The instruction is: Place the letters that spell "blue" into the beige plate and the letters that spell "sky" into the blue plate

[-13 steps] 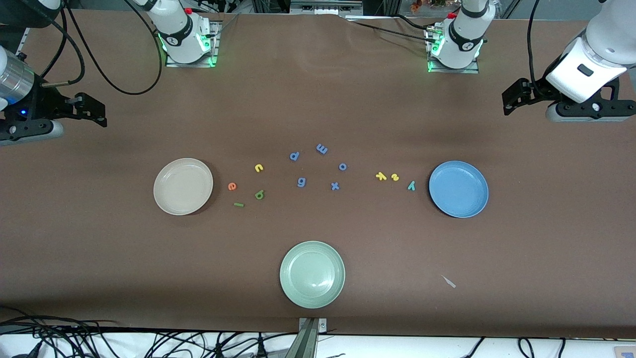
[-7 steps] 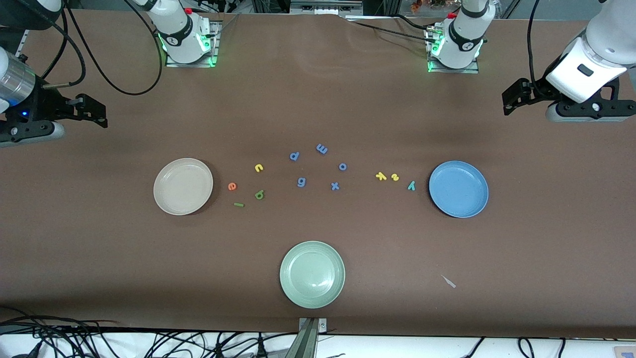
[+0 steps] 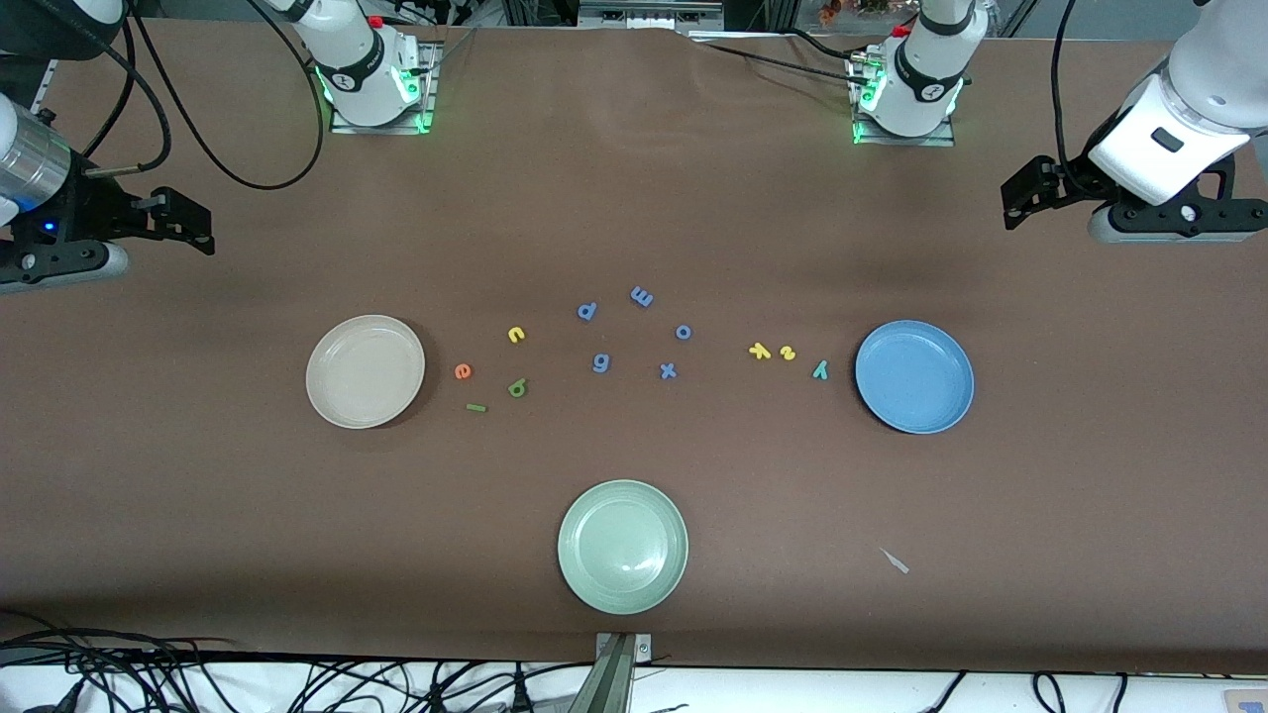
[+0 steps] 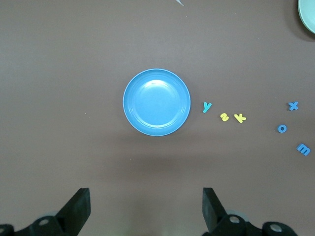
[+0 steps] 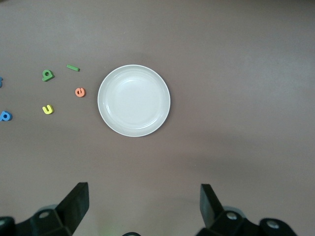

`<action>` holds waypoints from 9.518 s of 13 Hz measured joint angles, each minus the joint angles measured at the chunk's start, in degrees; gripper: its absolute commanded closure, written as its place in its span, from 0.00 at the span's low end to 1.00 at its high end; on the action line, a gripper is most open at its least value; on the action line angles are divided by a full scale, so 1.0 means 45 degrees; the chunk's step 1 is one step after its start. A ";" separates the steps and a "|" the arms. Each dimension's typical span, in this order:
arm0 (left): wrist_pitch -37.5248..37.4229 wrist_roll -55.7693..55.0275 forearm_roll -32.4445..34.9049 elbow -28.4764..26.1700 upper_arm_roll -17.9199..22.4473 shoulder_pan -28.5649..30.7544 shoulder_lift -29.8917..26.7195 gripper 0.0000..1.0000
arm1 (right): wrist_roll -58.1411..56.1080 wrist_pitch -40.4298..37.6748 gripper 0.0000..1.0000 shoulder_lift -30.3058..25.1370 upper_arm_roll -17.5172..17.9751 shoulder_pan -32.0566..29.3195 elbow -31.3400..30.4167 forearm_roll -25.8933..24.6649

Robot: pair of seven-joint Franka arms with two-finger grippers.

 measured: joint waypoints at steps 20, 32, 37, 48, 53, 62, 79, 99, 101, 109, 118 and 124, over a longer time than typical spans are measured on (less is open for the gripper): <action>0.0000 0.0000 0.0000 0.0000 0.0002 0.0002 0.0000 0.00 | 0.0000 -0.0001 0.00 0.0002 0.0000 0.0000 0.0001 -0.0010; 0.0000 0.0000 0.0000 0.0000 -0.0011 0.0001 0.0000 0.00 | 0.0000 -0.0007 0.00 0.0004 0.0000 0.0000 0.0001 -0.0011; 0.0000 0.0000 0.0000 0.0000 -0.0003 0.0002 0.0000 0.00 | 0.0000 -0.0007 0.00 0.0004 0.0000 0.0000 0.0001 -0.0011; 0.0000 0.0000 0.0000 0.0000 -0.0002 0.0002 0.0000 0.00 | 0.0000 -0.0022 0.00 0.0010 -0.0013 -0.0022 0.0001 -0.0012; -0.0001 0.0000 0.0000 0.0000 -0.0026 0.0002 0.0018 0.00 | 0.0000 -0.0028 0.00 0.0011 -0.0013 -0.0022 0.0001 -0.0012; -0.0146 0.0009 0.0000 -0.0012 -0.0074 0.0001 0.0063 0.00 | 0.0000 -0.0027 0.00 0.0011 -0.0013 -0.0022 0.0001 -0.0012; -0.0856 -0.0023 0.0137 0.0800 -0.1095 0.0228 0.0209 0.00 | -0.0004 -0.0227 0.00 -0.0057 -0.0071 0.0011 0.0156 -0.0013; -0.0725 -0.0026 0.0133 0.0846 -0.1985 0.0748 0.0202 0.00 | -0.0014 -0.2665 0.00 0.0206 -0.0630 0.0022 0.0506 0.0870; -0.0725 -0.0008 0.0138 0.0848 -0.1772 0.0890 0.0203 0.00 | -0.0014 -0.2398 0.00 0.0736 -0.0684 0.0003 0.0503 0.0864; -0.0725 0.0027 0.0137 0.0841 -0.1745 0.1534 0.0375 0.00 | -0.0014 -0.1328 0.00 0.1218 -0.0748 -0.0022 0.0766 0.0653; -0.0453 0.0025 0.0135 0.0749 -0.1888 -0.0056 0.2892 0.00 | -0.0014 -0.1303 0.00 0.1977 -0.0738 -0.0005 0.0752 0.0656; 0.1785 -0.0339 0.0138 0.0688 -0.1880 -0.1325 0.5189 0.00 | -0.0013 0.0097 0.00 0.2393 -0.0711 0.0047 0.0758 0.0640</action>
